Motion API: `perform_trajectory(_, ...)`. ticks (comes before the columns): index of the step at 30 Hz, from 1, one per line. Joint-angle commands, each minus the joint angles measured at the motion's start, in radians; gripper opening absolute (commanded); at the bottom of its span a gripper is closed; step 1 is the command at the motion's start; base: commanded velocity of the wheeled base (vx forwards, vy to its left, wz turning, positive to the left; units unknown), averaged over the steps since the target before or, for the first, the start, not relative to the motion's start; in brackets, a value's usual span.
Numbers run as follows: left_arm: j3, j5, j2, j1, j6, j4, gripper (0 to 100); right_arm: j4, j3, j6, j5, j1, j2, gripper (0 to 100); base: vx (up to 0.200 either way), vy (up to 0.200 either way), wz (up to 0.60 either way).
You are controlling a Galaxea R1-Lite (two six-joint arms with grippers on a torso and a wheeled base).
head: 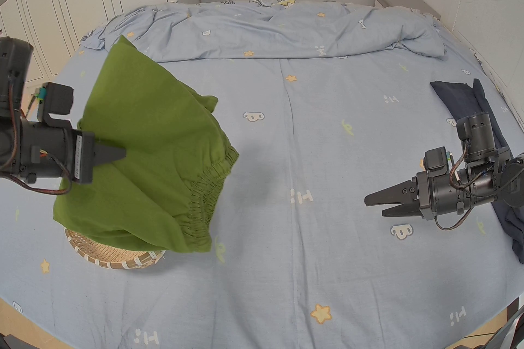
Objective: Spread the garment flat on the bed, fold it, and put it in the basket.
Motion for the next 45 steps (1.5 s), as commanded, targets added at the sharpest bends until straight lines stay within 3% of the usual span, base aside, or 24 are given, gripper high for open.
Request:
perform_trajectory(1, -0.021, 0.000, -0.022, 0.100, 0.001, -0.010, 0, -0.001, 0.001, -0.001, 0.000, -0.001, -0.003, 100, 0.000, 0.000, 0.00)
perform_trajectory(7, -0.038, -0.065, 0.087, 0.200, -0.006, -0.011, 0, -0.001, 0.001, -0.001, 0.000, -0.003, -0.005, 100, 0.000, 0.000, 0.00)
perform_trajectory(9, -0.038, -0.065, 0.087, 0.200, -0.006, -0.011, 0, -0.001, 0.001, -0.001, 0.000, -0.003, -0.005, 100, 0.000, 0.000, 0.00)
perform_trajectory(10, -0.041, -0.120, 0.167, 0.282, -0.006, -0.011, 0, 0.001, 0.001, -0.001, 0.000, -0.003, -0.005, 100, 0.000, 0.000, 0.00)
perform_trajectory(13, -0.041, -0.157, 0.262, 0.367, -0.004, -0.011, 0, 0.001, 0.001, -0.001, 0.000, -0.001, -0.008, 100, 0.000, 0.000, 0.00)
perform_trajectory(19, -0.059, -0.180, 0.427, 0.473, -0.001, -0.011, 0, 0.002, 0.003, -0.001, 0.000, 0.000, -0.012, 100, 0.000, 0.000, 0.00)
perform_trajectory(25, -0.075, -0.163, 0.527, 0.500, 0.004, -0.010, 0, 0.004, 0.003, -0.001, 0.000, 0.000, -0.022, 100, 0.000, 0.000, 0.00)
perform_trajectory(39, -0.082, -0.039, 0.598, 0.463, 0.002, 0.001, 0, 0.001, 0.006, -0.001, 0.000, 0.002, -0.020, 100, 0.000, 0.000, 0.00)
perform_trajectory(40, -0.076, -0.037, 0.582, 0.457, 0.002, 0.001, 100, 0.001, 0.006, -0.001, -0.001, 0.002, -0.022, 100, 0.000, 0.000, 0.00)
perform_trajectory(45, -0.068, -0.037, 0.510, 0.445, -0.007, 0.003, 100, 0.001, 0.006, -0.001, 0.000, 0.002, -0.022, 100, 0.000, 0.000, 0.00)
